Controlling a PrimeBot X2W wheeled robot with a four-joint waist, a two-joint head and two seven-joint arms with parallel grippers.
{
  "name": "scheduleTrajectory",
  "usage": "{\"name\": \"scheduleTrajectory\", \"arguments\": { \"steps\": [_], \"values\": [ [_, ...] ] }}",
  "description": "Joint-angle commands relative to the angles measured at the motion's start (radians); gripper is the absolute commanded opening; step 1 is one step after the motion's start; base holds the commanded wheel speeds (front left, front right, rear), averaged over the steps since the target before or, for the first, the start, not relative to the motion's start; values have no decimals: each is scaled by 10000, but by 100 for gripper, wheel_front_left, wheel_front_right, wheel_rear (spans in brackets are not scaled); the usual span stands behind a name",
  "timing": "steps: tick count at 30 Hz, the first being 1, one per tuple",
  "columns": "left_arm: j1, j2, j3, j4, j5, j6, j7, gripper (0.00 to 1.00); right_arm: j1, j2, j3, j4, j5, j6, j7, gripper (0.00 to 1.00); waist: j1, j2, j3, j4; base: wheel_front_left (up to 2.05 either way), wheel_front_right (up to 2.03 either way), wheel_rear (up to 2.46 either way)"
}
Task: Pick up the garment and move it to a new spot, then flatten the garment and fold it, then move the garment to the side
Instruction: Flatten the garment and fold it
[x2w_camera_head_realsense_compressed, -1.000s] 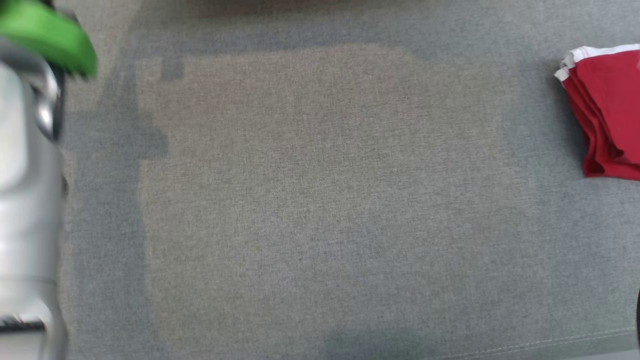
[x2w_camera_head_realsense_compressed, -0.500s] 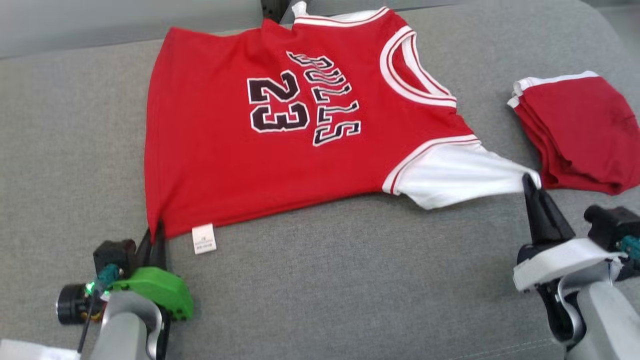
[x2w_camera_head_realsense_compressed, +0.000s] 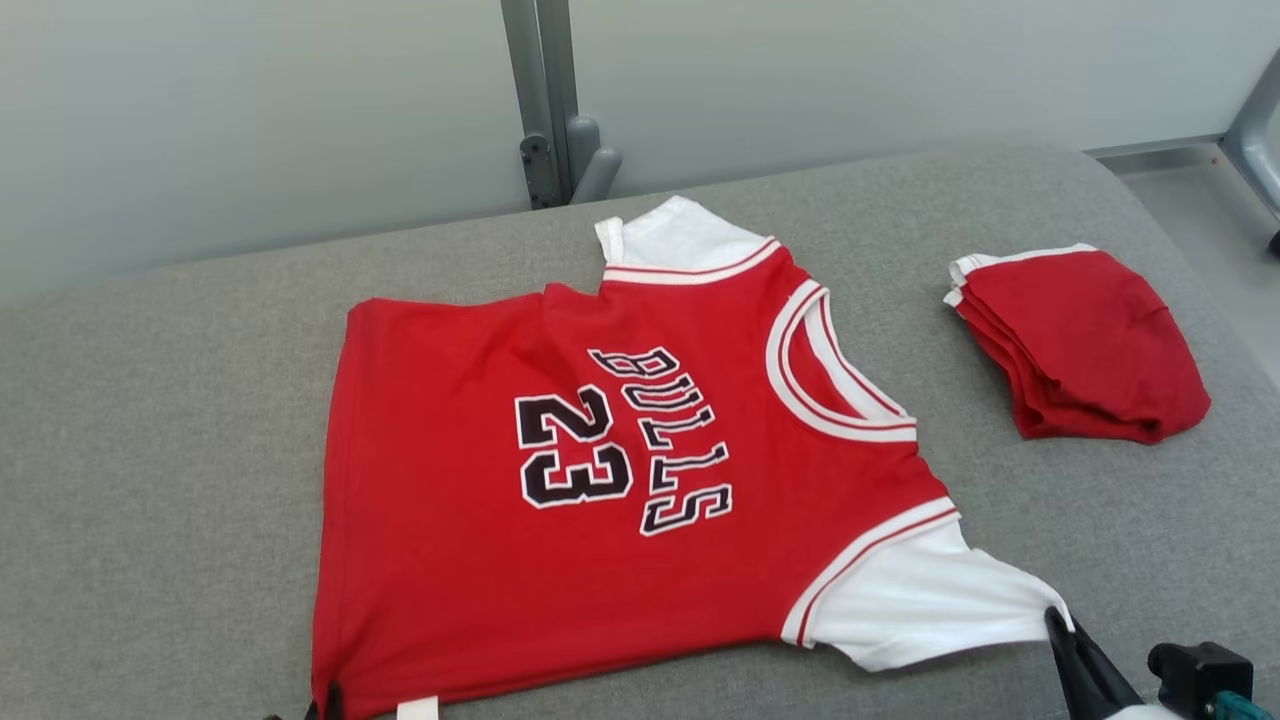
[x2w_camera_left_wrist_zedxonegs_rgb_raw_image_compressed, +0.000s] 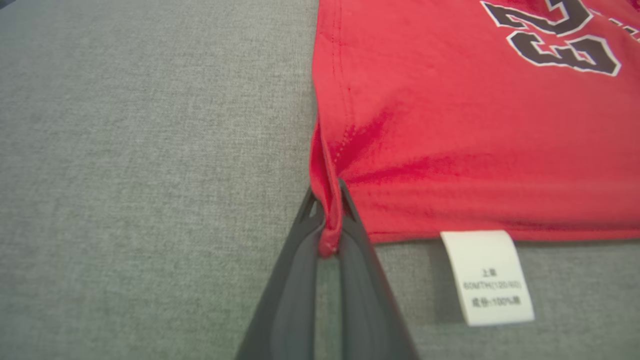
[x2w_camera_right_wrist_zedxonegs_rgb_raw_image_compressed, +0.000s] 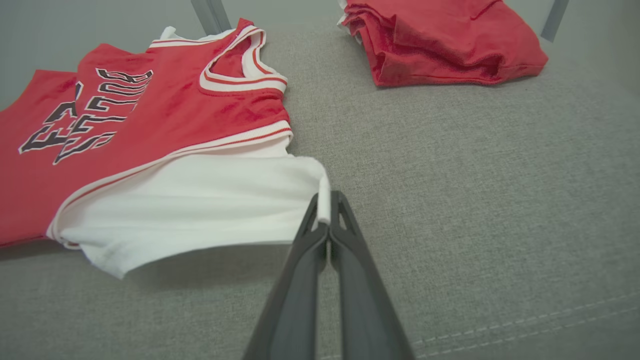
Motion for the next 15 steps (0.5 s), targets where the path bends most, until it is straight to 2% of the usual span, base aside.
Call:
{"name": "scheduleTrajectory", "arguments": {
  "steps": [1,7,11,15],
  "values": [
    [366,80,157,-66,19,46,7,0,297,-96,-112,-4,-41,-27,-25,0,0,-1,-527,39,0,0,0],
    [786,33,341,-590,66,-104,5,0,613,-131,-266,-377,-30,-33,-27,0,0,-1,-497,253,0,0,0],
    [484,1,220,-1457,177,-226,5,0,42,69,-348,-866,96,-27,-26,0,0,-1,-269,384,0,0,0],
    [-167,-13,-123,-1865,36,-276,5,0,-798,127,-333,-834,51,-25,-26,0,0,-1,36,546,0,0,0]
  ]
}}
